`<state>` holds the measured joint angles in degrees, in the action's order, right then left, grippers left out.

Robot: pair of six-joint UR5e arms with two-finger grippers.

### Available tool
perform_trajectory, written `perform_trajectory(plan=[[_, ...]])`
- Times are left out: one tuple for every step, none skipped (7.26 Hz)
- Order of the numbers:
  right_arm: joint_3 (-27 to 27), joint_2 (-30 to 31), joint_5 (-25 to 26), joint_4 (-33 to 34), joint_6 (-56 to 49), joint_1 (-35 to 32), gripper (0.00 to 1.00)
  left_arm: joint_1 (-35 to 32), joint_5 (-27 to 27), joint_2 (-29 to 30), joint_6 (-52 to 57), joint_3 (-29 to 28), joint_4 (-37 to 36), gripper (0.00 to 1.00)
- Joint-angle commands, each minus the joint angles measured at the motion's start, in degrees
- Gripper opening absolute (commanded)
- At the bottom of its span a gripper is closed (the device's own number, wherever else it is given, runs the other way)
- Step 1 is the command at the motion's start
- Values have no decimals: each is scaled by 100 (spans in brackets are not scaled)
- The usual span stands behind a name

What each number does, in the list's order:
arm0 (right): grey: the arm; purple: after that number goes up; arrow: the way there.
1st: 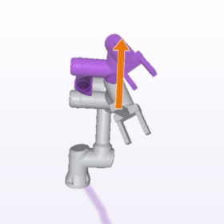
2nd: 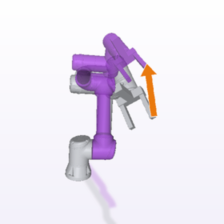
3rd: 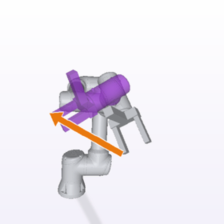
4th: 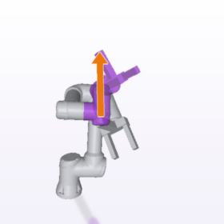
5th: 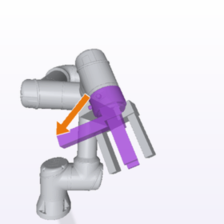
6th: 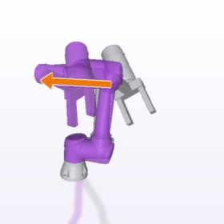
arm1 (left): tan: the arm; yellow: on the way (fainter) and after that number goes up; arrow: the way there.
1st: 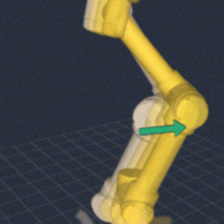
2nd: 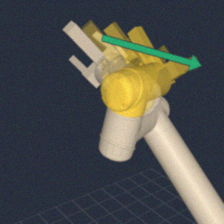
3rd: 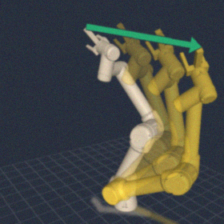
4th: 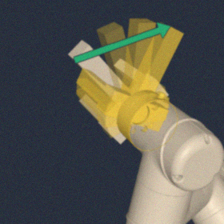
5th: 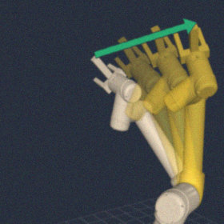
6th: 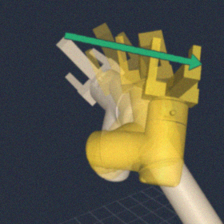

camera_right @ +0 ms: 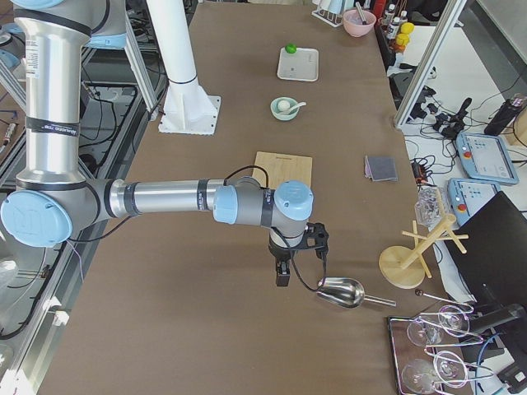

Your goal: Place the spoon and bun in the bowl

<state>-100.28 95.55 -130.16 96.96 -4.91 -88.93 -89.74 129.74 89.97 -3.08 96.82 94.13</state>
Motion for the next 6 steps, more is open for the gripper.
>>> perform_trajectory(plan=[[0, -10, -18, 7, 7, -10, 100, -8, -1, -41, 0, -14, 0, 98], [-9, -1, -97, 16, 7, -2, 100, -8, -1, -58, 0, -32, 0, 98], [8, -27, -98, 8, 7, -2, 100, -8, -1, -58, 9, -49, 0, 98], [-18, -36, -115, 25, 7, -2, 100, -8, -10, -67, 9, -50, 0, 98], [-27, -27, -202, 25, 7, -10, 100, -8, -10, -67, 9, -50, 0, 98], [-27, -27, -220, 25, 7, -10, 100, -8, -10, -67, 9, -58, 0, 98]])
